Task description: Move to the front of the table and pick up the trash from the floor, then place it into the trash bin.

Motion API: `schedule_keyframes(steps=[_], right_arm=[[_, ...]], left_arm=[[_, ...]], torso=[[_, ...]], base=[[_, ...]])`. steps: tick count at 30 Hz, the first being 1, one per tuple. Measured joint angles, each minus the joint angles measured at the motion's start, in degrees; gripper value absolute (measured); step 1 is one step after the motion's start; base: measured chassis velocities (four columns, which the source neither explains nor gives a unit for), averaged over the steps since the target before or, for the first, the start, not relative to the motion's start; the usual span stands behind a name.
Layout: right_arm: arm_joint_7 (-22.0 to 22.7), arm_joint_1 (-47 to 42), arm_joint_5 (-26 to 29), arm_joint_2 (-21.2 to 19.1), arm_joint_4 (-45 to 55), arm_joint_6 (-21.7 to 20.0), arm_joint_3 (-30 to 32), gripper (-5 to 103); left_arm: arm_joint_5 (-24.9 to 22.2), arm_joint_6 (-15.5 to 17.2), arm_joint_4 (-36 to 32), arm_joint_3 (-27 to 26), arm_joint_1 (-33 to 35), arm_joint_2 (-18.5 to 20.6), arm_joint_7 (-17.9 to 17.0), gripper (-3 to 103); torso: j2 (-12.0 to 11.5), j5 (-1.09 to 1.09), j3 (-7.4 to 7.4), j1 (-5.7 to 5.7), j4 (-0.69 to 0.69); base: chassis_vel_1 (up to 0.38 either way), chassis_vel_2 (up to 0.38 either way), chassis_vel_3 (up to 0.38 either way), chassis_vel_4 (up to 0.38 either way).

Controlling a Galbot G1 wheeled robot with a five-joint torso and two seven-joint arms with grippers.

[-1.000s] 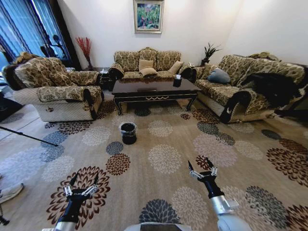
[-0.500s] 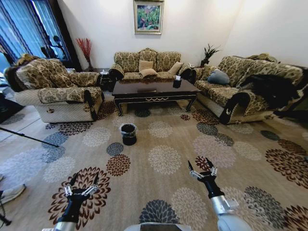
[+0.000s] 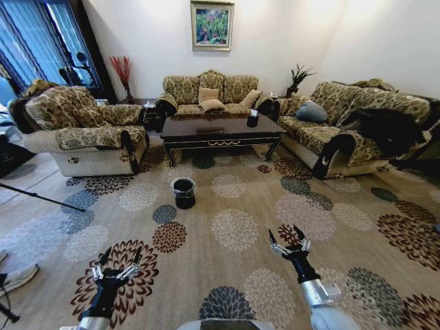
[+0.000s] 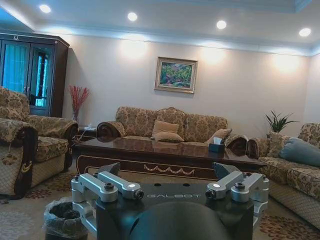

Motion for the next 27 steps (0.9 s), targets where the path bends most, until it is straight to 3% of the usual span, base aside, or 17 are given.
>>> schedule_keyframes(steps=[27], right_arm=[[0.0, 0.0, 0.0, 0.0, 0.0, 0.0, 0.0, 100]], left_arm=[[0.0, 0.0, 0.0, 0.0, 0.0, 0.0, 0.0, 100]], torso=[[7.3, 0.0, 4.05, 3.25, 0.0]], base=[[0.0, 0.0, 0.0, 0.0]])
